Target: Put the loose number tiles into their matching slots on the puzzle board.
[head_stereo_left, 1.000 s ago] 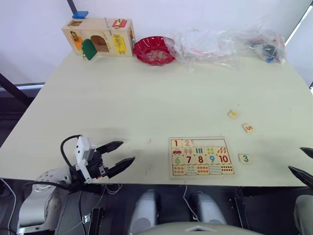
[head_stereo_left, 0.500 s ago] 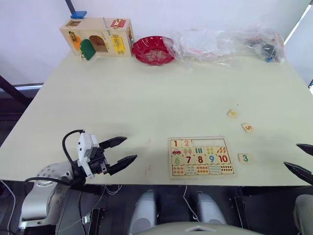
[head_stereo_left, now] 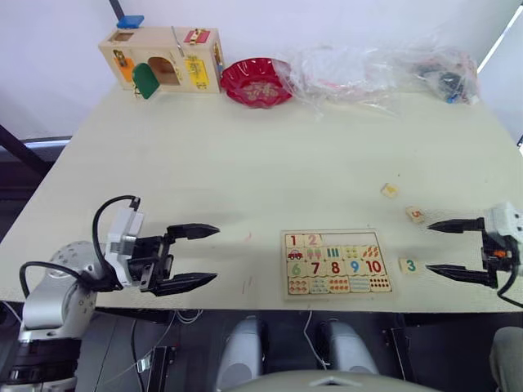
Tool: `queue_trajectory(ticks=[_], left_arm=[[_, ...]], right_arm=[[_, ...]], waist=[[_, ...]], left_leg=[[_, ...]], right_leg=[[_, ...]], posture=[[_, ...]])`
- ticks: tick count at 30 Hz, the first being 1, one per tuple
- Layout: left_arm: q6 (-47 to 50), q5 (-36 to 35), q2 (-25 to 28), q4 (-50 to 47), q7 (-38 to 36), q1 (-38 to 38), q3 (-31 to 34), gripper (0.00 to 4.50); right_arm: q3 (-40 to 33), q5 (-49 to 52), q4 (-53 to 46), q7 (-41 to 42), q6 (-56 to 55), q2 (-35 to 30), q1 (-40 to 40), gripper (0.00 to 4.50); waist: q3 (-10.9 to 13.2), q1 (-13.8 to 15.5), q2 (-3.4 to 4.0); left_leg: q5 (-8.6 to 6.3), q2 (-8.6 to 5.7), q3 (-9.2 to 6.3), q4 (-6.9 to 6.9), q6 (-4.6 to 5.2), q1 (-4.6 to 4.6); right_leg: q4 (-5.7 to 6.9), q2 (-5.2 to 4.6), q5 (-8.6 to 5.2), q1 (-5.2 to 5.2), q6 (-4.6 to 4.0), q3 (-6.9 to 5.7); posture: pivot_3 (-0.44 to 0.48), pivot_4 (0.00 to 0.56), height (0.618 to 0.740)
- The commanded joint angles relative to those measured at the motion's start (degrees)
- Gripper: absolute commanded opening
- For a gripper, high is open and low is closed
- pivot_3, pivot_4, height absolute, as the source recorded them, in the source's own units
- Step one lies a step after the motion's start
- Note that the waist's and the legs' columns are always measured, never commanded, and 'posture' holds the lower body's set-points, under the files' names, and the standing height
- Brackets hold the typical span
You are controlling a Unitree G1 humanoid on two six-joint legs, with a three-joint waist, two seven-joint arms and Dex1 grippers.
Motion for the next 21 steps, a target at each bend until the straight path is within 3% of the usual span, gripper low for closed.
queue_trajectory(ticks=[1,14,17,19,21], left_arm=[[-3.8,-0.3,0.6,0.9,-2.1,1.2,0.0,4.46],[-6.1,0.5,-0.1,1.7,-1.4,1.8,-1.4,4.46],[-6.0,0.6,0.0,1.6,-1.3,1.6,-1.7,4.50],[-5.8,0.6,0.0,1.3,-1.1,1.5,-1.8,4.50],[-5.8,0.7,0.0,1.2,-1.1,1.5,-1.9,4.50]], right_arm=[[1.4,-0.7,2.7,3.5,-3.5,0.1,-2.2,4.50],[7.0,-6.3,8.7,2.5,-9.5,3.5,-5.3,4.50],[7.8,-7.2,9.7,2.4,-10.5,3.6,-5.5,3.63],[8.0,-7.8,10.5,2.0,-11.7,3.7,-5.5,2.70],[8.1,-8.2,11.1,1.6,-12.3,3.8,-5.6,2.70]], waist=[[0.0,0.0,0.00],[0.0,0.0,0.02],[0.0,-0.1,0.01],[0.0,0.0,0.02],[0.0,-0.1,0.02]], left_leg=[[0.00,0.00,0.01,0.01,0.00,0.00],[0.01,0.04,0.01,0.04,0.00,0.04],[0.01,0.03,0.04,0.05,0.00,0.04],[0.01,0.04,0.04,0.05,0.00,0.04],[0.01,0.03,0.04,0.05,0.00,0.04]], right_leg=[[0.01,0.01,0.00,0.00,0.00,0.00],[0.06,0.02,0.02,0.01,0.00,0.00],[0.06,0.02,0.02,0.01,-0.01,0.00],[0.07,0.02,0.02,0.02,0.00,0.00],[0.07,0.02,0.02,0.02,-0.01,0.00]], posture=[[0.000,0.150,0.740],[0.000,0.150,0.740],[0.000,0.150,0.740],[0.000,0.150,0.740],[0.000,0.150,0.740]])
